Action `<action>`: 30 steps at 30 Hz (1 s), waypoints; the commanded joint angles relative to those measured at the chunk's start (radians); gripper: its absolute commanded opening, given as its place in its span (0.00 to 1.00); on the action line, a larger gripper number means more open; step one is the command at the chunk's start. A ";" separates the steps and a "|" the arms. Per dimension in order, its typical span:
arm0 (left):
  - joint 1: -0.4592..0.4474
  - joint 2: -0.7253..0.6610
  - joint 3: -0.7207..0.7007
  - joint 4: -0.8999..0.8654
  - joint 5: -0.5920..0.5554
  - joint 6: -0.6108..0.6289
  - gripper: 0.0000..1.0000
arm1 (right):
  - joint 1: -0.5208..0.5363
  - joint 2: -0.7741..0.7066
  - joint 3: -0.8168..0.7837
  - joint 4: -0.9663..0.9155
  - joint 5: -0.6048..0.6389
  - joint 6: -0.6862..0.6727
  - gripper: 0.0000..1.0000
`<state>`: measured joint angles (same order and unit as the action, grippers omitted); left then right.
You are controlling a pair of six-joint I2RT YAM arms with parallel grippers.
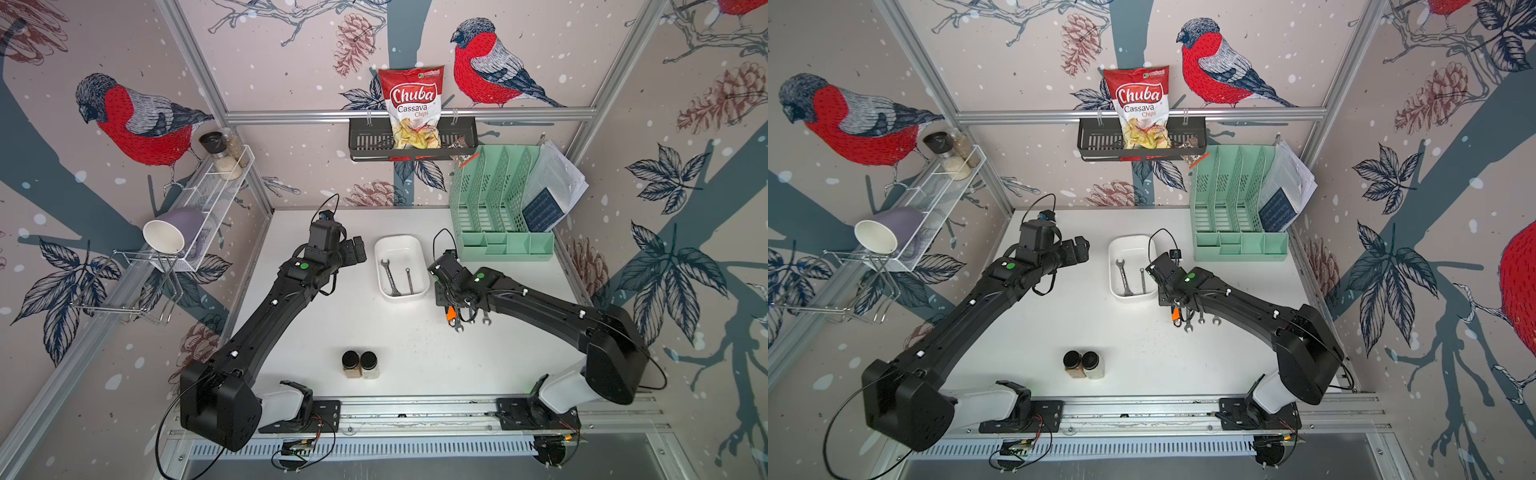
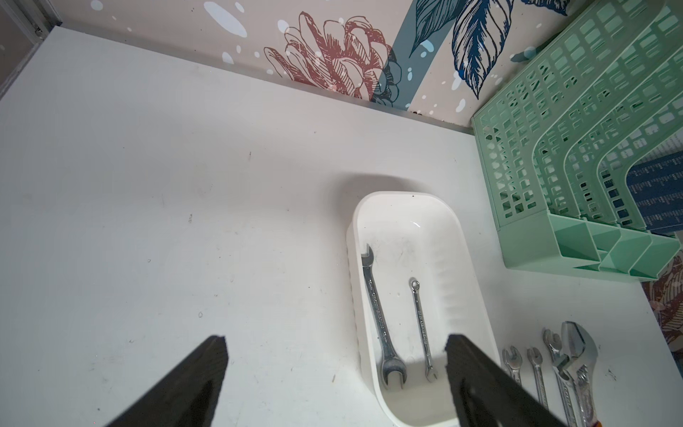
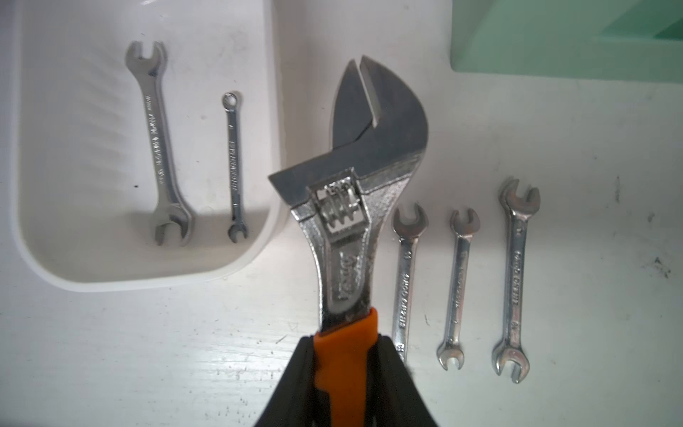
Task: Take out the wrench from the storage box
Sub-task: Place the wrench at the center of the board.
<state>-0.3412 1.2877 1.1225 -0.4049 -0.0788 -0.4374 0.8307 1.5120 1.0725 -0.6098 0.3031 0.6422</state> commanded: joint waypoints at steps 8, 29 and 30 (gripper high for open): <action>0.003 -0.007 -0.034 0.046 -0.024 0.024 0.96 | -0.061 0.080 -0.110 0.229 -0.168 0.015 0.15; 0.003 -0.026 -0.067 0.052 0.006 0.026 0.96 | -0.050 0.196 -0.137 0.276 -0.176 0.048 0.20; 0.004 -0.023 -0.066 0.051 0.009 0.025 0.96 | -0.050 0.194 -0.140 0.277 -0.173 0.048 0.21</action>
<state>-0.3382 1.2636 1.0534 -0.3790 -0.0792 -0.4183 0.7773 1.7050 0.9356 -0.3458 0.1188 0.6792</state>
